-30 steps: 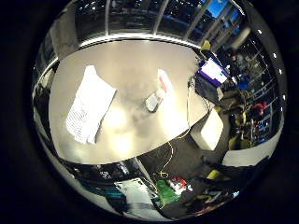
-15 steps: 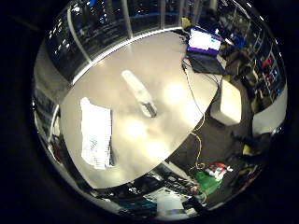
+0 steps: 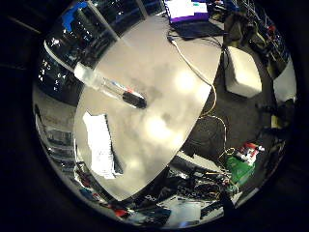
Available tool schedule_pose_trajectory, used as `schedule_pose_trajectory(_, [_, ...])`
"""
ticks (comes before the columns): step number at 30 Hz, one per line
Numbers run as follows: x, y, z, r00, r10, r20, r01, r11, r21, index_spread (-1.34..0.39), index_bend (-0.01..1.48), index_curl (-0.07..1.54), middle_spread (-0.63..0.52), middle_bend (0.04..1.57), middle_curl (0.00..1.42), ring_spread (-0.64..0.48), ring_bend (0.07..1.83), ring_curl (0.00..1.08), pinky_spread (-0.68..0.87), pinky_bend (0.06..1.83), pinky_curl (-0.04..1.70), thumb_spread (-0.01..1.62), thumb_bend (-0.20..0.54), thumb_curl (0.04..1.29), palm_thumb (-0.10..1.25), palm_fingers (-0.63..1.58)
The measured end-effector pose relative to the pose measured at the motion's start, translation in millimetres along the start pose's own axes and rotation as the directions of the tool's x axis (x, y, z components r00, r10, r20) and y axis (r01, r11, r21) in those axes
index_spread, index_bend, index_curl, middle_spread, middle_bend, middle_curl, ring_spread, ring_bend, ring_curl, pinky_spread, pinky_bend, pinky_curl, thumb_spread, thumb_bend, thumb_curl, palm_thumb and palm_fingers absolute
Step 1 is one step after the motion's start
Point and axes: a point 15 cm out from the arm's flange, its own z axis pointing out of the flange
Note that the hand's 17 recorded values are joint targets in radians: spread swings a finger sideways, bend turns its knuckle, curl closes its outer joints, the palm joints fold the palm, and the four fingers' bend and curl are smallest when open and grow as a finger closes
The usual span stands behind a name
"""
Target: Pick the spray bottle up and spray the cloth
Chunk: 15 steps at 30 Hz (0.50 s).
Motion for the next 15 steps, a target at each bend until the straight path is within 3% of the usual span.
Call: schedule_pose_trajectory(15, [32,18,25,1.0,0.029,-0.013,-0.029,0.998,-0.059,-0.11,0.15,0.27,0.22,0.2,0.35,0.22,0.34,0.27,0.43,0.44,0.3,1.04,-0.028,0.34,0.63,0.09])
